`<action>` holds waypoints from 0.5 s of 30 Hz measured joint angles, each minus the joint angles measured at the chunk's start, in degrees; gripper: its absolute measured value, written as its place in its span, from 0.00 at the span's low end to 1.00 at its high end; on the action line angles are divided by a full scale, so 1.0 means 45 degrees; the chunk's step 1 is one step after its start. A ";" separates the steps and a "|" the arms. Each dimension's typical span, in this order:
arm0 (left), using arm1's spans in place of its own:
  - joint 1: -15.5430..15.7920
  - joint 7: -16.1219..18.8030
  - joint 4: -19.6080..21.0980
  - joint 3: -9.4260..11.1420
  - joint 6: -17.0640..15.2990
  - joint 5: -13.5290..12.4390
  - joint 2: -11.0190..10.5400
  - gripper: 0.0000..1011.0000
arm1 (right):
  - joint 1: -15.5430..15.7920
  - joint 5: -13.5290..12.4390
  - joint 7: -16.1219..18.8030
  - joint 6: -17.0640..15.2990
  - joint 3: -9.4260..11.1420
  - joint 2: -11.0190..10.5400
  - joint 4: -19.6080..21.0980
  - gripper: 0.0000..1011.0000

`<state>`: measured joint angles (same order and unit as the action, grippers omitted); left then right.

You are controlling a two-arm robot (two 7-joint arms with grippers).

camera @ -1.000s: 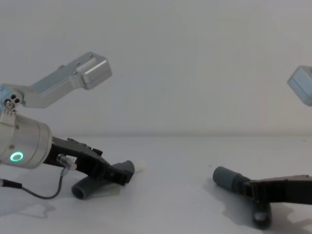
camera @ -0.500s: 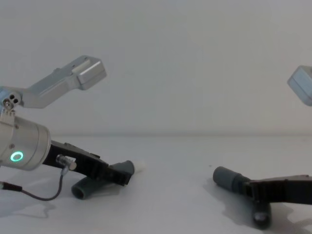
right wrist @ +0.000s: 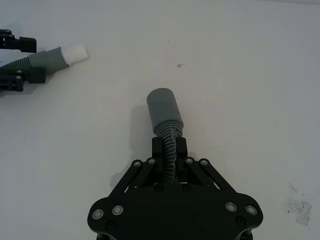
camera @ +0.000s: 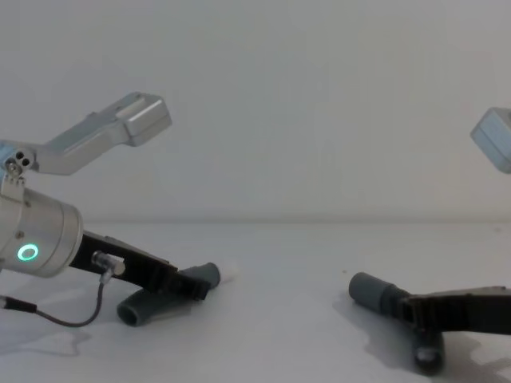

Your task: Use both hands to pick up one end of the pipe from the table, align the ends, and insert them.

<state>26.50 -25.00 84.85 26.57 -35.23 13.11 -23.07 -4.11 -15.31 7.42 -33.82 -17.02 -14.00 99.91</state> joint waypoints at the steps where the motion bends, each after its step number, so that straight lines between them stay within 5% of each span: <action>1: 0.0004 -0.0003 -0.0005 -0.0003 -0.0007 0.0005 0.0003 0.77 | 0.0000 0.0000 0.0000 0.0000 0.0000 0.0000 0.0000 0.14; 15: 0.0038 -0.0046 -0.0047 -0.0028 -0.0096 0.0063 0.0028 0.35 | 0.0000 0.0000 0.0000 0.0000 0.0000 -0.0001 0.0000 0.14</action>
<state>26.67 -25.20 84.64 26.45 -35.67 13.39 -22.94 -4.11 -15.31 7.42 -33.82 -17.02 -14.01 99.91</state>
